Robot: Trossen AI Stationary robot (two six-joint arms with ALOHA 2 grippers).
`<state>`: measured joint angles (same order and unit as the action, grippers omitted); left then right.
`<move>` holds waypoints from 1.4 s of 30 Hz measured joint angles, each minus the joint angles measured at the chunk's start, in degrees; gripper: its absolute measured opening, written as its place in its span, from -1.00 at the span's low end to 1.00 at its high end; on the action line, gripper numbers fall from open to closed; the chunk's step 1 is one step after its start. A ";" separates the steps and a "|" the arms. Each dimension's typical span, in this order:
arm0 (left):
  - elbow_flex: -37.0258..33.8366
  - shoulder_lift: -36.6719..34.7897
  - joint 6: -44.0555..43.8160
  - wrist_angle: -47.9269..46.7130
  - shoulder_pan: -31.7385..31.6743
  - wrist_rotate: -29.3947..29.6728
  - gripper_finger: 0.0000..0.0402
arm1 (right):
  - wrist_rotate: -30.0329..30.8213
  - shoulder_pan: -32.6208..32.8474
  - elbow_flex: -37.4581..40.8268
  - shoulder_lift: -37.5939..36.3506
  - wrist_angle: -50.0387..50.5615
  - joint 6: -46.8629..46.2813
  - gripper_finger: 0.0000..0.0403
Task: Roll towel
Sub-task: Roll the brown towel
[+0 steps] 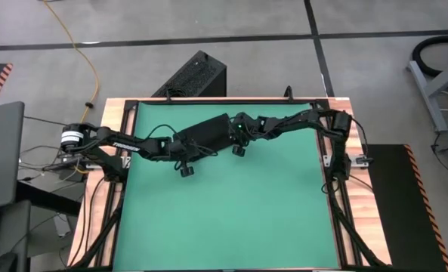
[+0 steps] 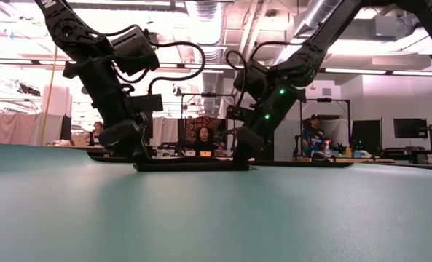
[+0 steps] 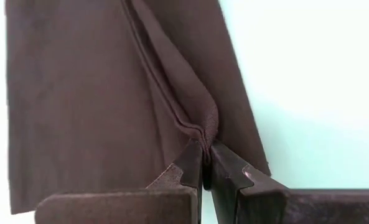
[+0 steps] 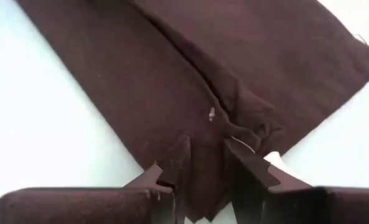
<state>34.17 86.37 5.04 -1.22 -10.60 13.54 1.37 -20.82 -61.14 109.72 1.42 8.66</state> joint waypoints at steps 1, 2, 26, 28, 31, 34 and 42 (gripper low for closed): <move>0.00 0.00 -0.07 -0.40 0.08 -0.60 -0.99 | 0.07 0.16 0.04 0.04 0.78 -0.96 -0.41; 0.00 0.00 -0.11 -0.93 0.23 -1.07 -0.99 | 0.25 0.28 0.02 0.06 1.64 -1.86 -0.41; 0.97 -0.22 -9.86 -1.02 16.44 9.25 -0.99 | 15.03 23.85 0.26 -1.56 17.93 -31.07 -0.41; 0.98 -0.22 -9.76 -1.02 17.78 10.49 -0.99 | 15.88 24.80 0.26 -1.54 17.87 -32.28 -0.41; 0.98 -0.22 -8.74 -1.00 19.18 10.96 -0.94 | 17.26 25.44 0.26 -1.51 17.69 -33.22 -0.41; 1.01 -0.28 -8.55 -1.01 19.93 12.24 -0.83 | 17.16 25.36 0.26 -1.51 17.57 -34.16 -0.41; 1.07 -6.44 -7.08 -6.04 20.56 16.21 -0.48 | 17.11 25.71 0.30 -1.49 17.09 -34.39 -0.41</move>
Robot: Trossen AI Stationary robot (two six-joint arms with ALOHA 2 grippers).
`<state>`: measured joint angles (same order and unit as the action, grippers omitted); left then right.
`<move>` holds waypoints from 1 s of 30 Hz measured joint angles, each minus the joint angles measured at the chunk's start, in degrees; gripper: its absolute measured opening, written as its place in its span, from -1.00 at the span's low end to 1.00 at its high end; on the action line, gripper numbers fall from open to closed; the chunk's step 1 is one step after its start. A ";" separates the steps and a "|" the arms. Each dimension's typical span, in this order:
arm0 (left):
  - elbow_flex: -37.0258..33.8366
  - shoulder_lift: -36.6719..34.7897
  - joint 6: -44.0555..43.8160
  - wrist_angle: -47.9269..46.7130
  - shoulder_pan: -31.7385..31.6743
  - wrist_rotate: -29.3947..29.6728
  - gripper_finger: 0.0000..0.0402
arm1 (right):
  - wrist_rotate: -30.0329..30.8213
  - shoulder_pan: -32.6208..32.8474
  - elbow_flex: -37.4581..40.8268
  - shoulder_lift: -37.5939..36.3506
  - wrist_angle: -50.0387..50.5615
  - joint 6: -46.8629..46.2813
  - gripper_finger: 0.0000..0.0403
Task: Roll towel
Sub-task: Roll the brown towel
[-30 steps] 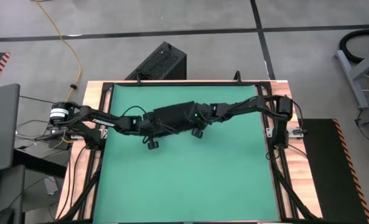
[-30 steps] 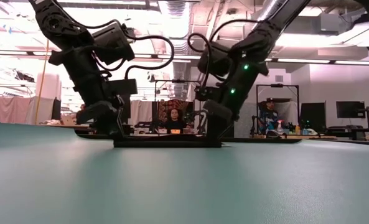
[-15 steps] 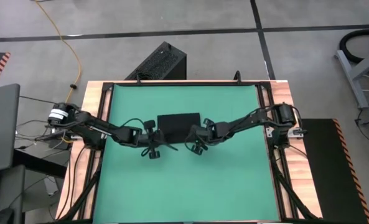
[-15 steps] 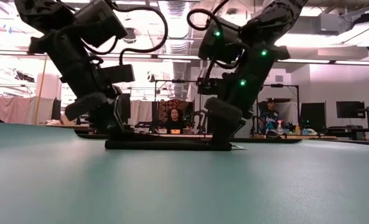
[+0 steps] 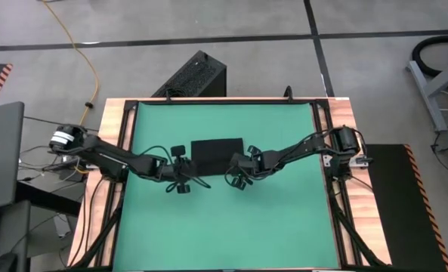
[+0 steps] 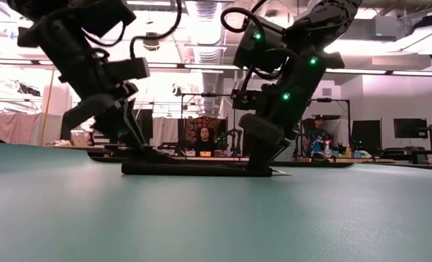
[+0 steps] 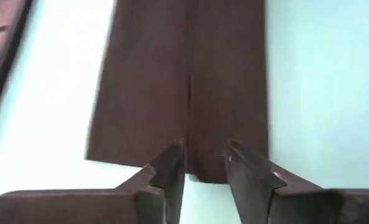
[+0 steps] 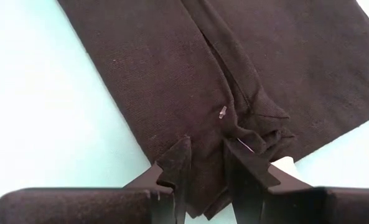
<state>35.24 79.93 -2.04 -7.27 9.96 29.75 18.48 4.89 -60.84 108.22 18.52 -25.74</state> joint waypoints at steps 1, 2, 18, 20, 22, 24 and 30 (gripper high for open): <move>0.00 -0.99 -0.32 -0.38 0.00 0.58 -0.45 | 0.00 0.00 -0.02 0.00 0.01 0.00 -0.41; 0.00 -1.99 -0.54 -0.93 0.00 0.78 -0.42 | -0.04 0.00 -0.02 0.00 0.01 0.00 -0.41; -12.33 1.65 0.78 28.28 1.81 -2.88 -0.96 | -0.15 0.00 0.00 0.04 -1.12 0.31 -0.41; -12.58 4.35 0.78 29.67 1.19 -2.71 -0.96 | 0.16 0.03 0.00 0.04 -1.34 0.62 -0.41; -12.79 6.76 0.75 30.24 0.49 -2.45 -0.97 | 0.53 0.22 0.00 0.04 -1.38 0.65 -0.41; -12.68 8.99 0.49 31.43 -0.02 -2.51 -0.98 | 1.01 0.55 0.00 0.04 -1.59 0.70 -0.41; -12.59 13.00 -2.05 32.48 -0.81 -3.60 -1.00 | 1.13 3.05 -0.07 -0.26 -1.52 -1.75 -0.41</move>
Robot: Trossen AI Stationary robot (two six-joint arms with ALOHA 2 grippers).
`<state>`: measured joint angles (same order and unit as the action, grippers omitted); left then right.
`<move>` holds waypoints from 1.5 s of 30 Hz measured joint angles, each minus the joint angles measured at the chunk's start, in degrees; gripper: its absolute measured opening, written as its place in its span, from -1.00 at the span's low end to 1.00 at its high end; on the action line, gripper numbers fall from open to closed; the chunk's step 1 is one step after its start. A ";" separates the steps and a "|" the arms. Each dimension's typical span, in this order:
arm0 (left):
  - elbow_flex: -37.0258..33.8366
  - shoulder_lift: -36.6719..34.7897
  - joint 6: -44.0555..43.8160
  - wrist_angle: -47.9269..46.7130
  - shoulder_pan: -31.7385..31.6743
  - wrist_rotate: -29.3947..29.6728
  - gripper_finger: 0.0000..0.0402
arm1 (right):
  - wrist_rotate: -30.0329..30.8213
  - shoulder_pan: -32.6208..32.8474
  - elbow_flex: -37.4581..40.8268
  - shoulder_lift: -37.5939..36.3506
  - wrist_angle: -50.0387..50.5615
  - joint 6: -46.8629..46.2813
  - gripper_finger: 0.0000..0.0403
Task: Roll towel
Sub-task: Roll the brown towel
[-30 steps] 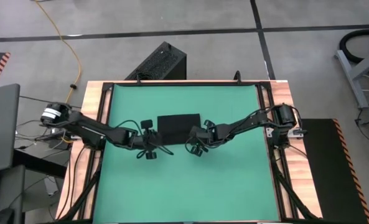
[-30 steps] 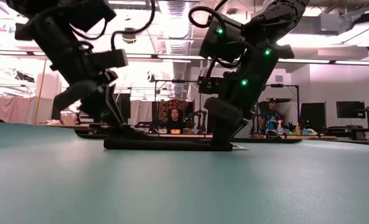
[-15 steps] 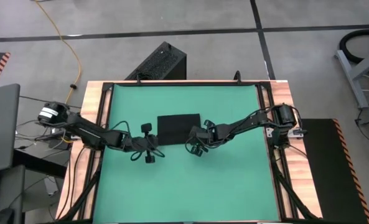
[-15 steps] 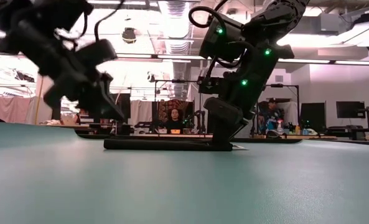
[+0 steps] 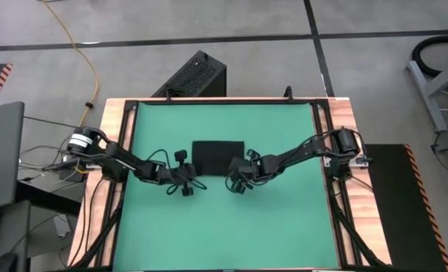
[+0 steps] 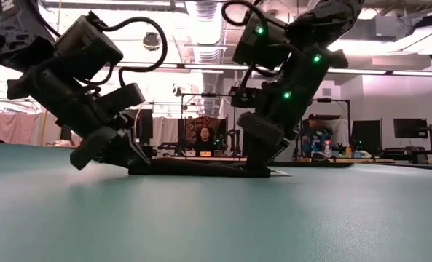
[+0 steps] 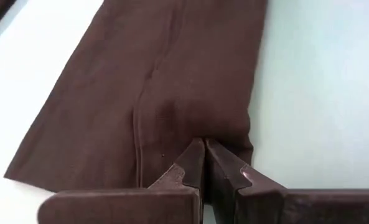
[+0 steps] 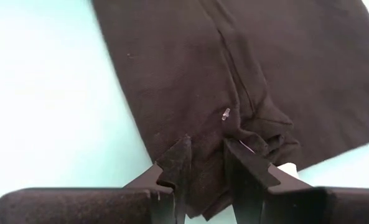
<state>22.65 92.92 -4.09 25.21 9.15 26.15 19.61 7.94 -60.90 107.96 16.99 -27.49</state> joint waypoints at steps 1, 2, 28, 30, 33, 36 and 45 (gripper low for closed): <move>0.03 0.07 -0.11 -0.01 0.01 -0.73 -1.00 | -0.01 0.74 0.00 0.00 0.20 -0.75 -0.41; 0.07 0.03 -0.15 -0.13 0.20 -1.66 -1.00 | 0.04 1.52 0.00 -0.02 0.42 -1.20 -0.41; 0.04 -0.55 0.04 -1.62 4.04 -8.81 -1.00 | 3.96 10.76 23.79 -20.06 -31.07 37.10 -0.41; 0.02 -0.55 -0.07 -1.62 4.02 -8.83 -1.00 | 3.41 9.48 26.16 -19.42 -35.09 39.41 -0.40; 0.00 -0.52 -0.10 -1.46 4.02 -8.85 -1.00 | -1.60 7.85 26.21 -17.99 -36.32 39.98 -0.33; 0.00 -0.50 -0.13 -1.25 4.02 -8.85 -1.00 | -4.28 6.68 26.10 -15.88 -35.77 41.01 -0.17; 0.00 -0.50 -1.41 -1.27 4.00 -8.87 -1.00 | -3.19 4.53 25.98 -11.26 -36.20 43.11 0.29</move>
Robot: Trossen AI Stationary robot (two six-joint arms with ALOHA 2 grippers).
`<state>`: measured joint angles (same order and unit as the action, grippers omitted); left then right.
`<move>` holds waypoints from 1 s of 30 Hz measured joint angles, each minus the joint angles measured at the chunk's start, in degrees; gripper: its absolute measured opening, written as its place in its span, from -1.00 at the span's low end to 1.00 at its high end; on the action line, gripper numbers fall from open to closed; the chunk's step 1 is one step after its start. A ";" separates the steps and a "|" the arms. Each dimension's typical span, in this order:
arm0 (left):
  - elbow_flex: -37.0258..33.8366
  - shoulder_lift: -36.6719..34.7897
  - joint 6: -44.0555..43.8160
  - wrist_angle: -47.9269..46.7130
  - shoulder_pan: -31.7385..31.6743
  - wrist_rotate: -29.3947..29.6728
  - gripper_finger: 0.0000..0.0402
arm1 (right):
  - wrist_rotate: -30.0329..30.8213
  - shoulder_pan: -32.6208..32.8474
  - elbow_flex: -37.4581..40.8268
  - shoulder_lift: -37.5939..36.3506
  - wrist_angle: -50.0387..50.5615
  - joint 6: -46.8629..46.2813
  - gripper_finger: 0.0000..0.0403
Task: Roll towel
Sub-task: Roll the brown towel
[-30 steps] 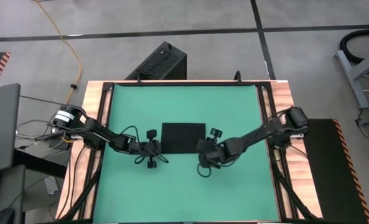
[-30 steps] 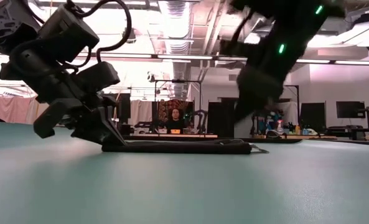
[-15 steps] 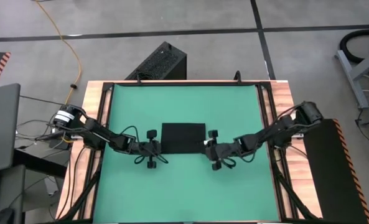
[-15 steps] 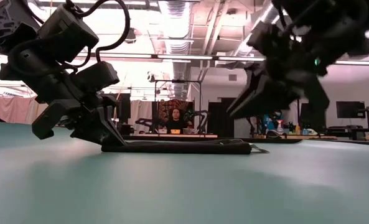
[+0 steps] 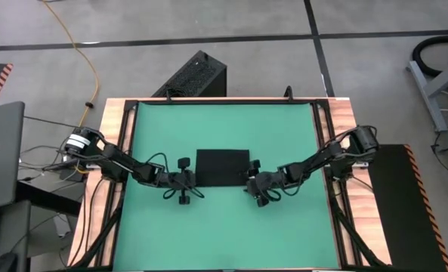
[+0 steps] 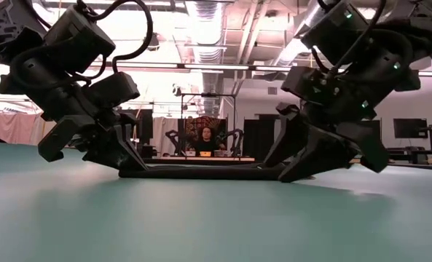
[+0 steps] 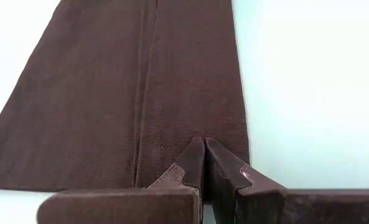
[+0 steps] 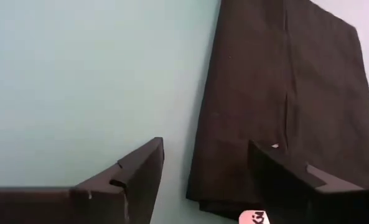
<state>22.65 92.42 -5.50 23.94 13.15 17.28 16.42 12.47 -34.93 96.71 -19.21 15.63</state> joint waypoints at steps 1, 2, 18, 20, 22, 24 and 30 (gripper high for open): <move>0.00 0.00 0.00 0.02 0.00 -0.04 -1.00 | 0.12 -0.28 0.01 0.00 0.09 0.19 0.29; -0.01 0.02 0.02 0.00 0.00 -0.02 -1.00 | 0.25 -0.60 0.01 0.01 0.17 0.26 0.29; -0.02 0.02 0.25 -0.31 -0.02 -0.33 -1.00 | -2.18 -5.35 0.54 6.49 0.68 -8.18 0.01; -0.04 0.02 0.28 -0.13 -0.02 -0.33 -1.00 | -1.71 -5.07 0.54 6.77 0.48 -9.96 -0.14; -0.07 0.02 0.28 0.63 -0.02 -0.35 -1.00 | -1.54 -4.80 0.54 6.85 0.29 -11.14 -0.32; -0.17 -0.64 0.59 1.28 0.18 -0.48 -1.00 | -0.74 -4.55 0.54 6.92 0.10 -11.77 -0.51; -0.31 -6.21 8.75 1.00 4.29 2.99 -1.00 | 0.98 -3.62 0.54 6.97 0.08 -12.66 -0.90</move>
<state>22.35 86.22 3.25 24.94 17.43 20.27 17.40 8.84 -34.39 103.68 -19.13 2.96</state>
